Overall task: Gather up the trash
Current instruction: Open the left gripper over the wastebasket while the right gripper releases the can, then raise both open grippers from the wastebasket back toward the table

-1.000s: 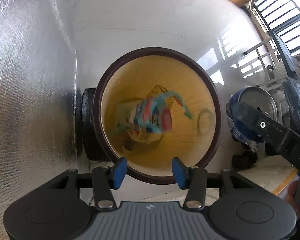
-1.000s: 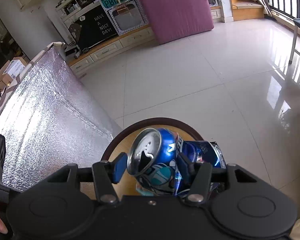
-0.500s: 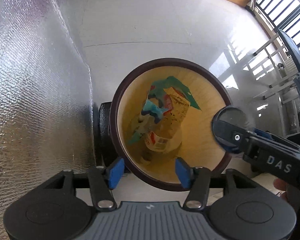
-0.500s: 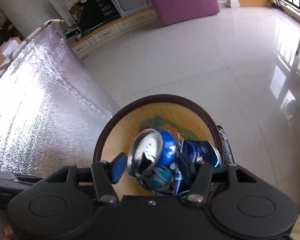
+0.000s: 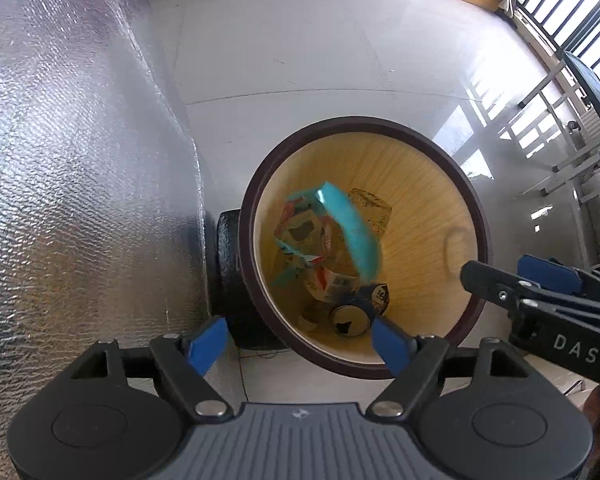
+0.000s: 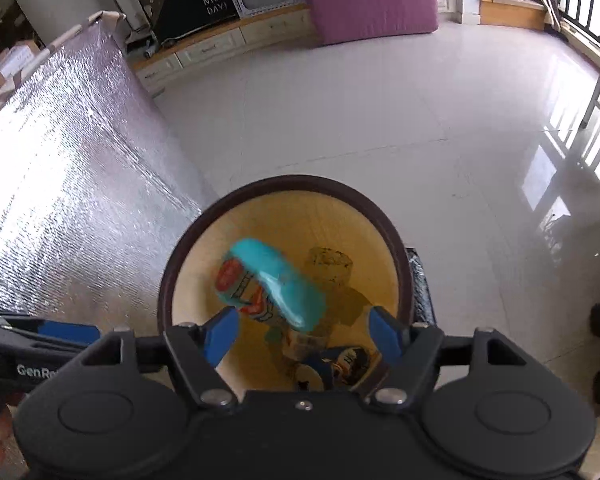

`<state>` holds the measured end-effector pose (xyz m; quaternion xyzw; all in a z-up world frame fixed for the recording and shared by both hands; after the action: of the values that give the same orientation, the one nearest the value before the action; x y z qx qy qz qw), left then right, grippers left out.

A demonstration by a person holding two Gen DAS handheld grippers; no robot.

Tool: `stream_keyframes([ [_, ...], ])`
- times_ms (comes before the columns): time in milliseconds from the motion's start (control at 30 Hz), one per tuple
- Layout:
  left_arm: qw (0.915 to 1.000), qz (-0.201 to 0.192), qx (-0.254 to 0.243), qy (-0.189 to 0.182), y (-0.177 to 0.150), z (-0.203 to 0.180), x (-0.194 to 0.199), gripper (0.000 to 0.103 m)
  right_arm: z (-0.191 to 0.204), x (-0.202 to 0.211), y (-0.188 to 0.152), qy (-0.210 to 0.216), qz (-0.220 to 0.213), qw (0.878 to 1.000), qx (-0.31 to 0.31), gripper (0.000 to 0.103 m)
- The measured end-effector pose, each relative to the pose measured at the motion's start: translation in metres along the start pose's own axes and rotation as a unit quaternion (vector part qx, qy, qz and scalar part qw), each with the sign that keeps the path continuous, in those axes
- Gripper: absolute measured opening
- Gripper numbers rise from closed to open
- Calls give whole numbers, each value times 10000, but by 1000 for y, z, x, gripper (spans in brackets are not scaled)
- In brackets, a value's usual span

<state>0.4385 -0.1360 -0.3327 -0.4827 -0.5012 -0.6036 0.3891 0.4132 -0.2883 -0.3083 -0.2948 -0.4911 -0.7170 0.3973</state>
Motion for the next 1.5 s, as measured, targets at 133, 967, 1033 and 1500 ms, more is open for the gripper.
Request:
stream_keyframes([
  [133, 9999, -50, -22, 87, -5, 3, 2, 85, 1, 5, -2, -29, 0, 10000, 39, 75],
  [967, 9967, -688, 124, 417, -26, 18, 59, 101, -13, 80, -30, -760, -183, 9969, 29, 103],
  [1033, 9960, -792, 108, 406, -28, 19, 71, 101, -10, 89, -30, -770, -243, 9967, 48, 103],
  [1500, 9855, -1692, 23, 118, -45, 27, 177, 101, 21, 173, -26, -823, -891, 9921, 331, 103],
])
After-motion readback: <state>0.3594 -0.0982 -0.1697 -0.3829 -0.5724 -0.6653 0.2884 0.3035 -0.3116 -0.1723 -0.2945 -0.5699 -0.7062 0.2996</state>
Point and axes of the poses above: each gripper's, at about its wrist camera, not at the fingertips, and x roughly against the way its jaws point, z to its left, y to its top, the point moved 10 cm from there along -x, roughly the way its jaws point, and after that the axes turned 7 degrees about y, right-handed, at the moved point
